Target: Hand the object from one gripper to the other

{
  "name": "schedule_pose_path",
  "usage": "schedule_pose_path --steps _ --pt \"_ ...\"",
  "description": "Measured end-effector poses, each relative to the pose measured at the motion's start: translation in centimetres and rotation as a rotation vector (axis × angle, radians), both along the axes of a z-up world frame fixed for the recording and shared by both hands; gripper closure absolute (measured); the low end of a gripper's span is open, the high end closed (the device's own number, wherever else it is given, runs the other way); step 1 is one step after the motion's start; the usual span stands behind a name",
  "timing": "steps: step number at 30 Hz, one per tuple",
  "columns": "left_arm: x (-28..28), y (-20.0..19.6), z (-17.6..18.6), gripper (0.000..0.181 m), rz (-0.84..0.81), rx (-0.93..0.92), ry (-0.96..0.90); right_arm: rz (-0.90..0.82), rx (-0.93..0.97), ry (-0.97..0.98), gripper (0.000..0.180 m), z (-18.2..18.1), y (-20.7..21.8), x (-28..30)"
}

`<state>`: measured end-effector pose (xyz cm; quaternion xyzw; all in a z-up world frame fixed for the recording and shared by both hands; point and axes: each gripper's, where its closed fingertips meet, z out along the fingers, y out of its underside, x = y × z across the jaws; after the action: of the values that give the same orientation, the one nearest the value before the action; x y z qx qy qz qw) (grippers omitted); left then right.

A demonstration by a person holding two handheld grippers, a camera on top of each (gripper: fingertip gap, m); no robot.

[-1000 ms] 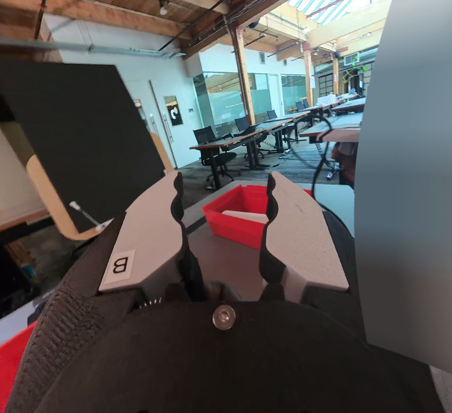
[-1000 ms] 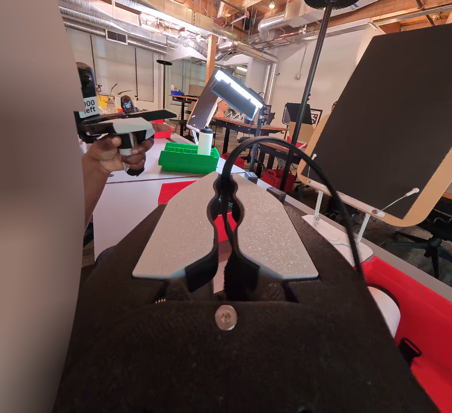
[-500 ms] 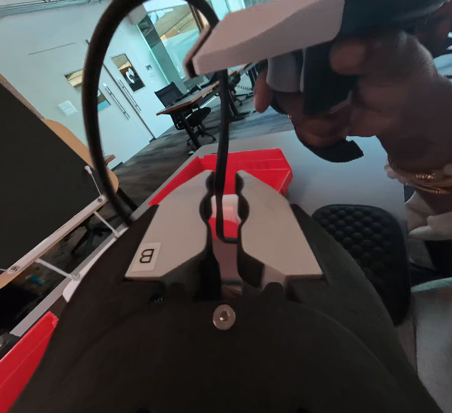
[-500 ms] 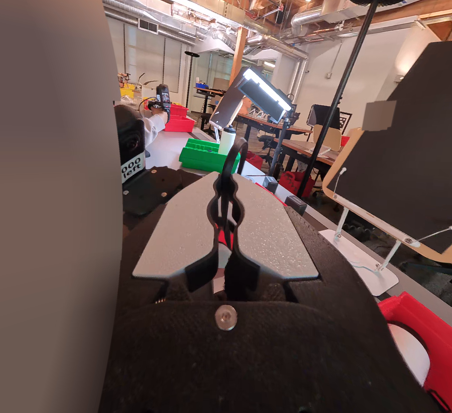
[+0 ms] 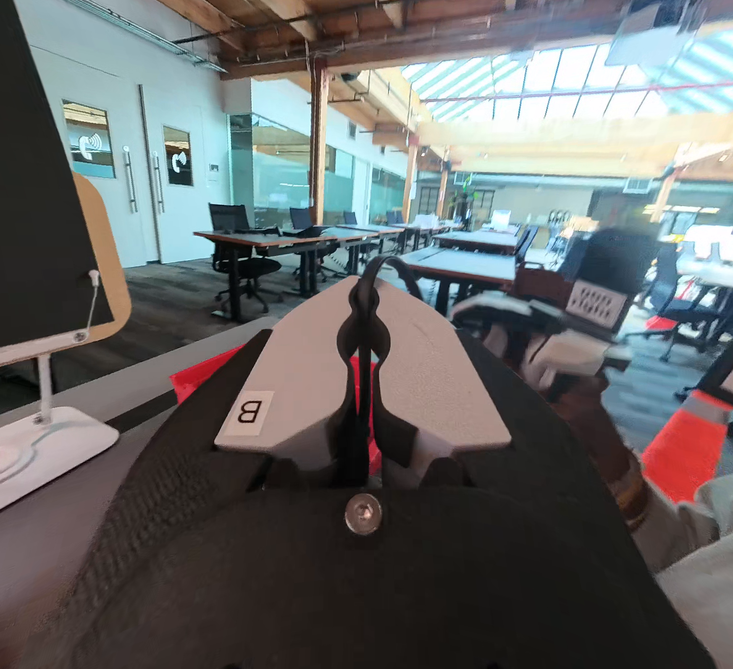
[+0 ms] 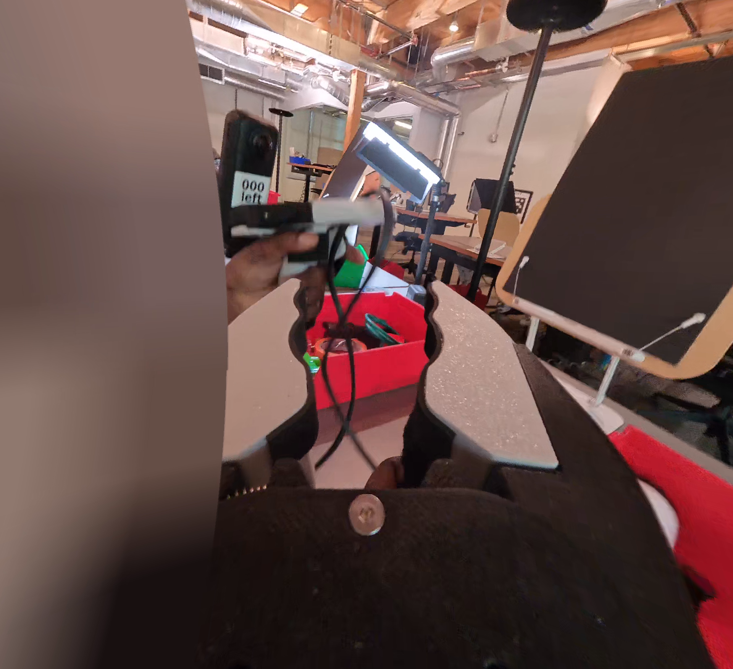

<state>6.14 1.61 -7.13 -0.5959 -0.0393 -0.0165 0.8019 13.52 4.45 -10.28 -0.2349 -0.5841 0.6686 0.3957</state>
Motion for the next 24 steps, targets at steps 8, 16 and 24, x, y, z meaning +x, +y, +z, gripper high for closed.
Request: schedule_pose_path --steps 8,16,24 --pt "-1.6 -2.1 3.7 0.181 -0.044 0.132 -0.122 0.121 0.110 -0.286 0.132 -9.9 -4.9 -2.1" --pt "-1.1 -2.7 4.8 0.180 -0.049 0.164 -0.118 -0.109 0.098 -0.390 0.122 -14.4 -6.6 -7.3" --pt "-0.9 -3.4 5.2 0.181 -0.073 0.193 -0.133 -0.094 0.088 -0.360 0.170 -14.1 -7.7 -8.7"
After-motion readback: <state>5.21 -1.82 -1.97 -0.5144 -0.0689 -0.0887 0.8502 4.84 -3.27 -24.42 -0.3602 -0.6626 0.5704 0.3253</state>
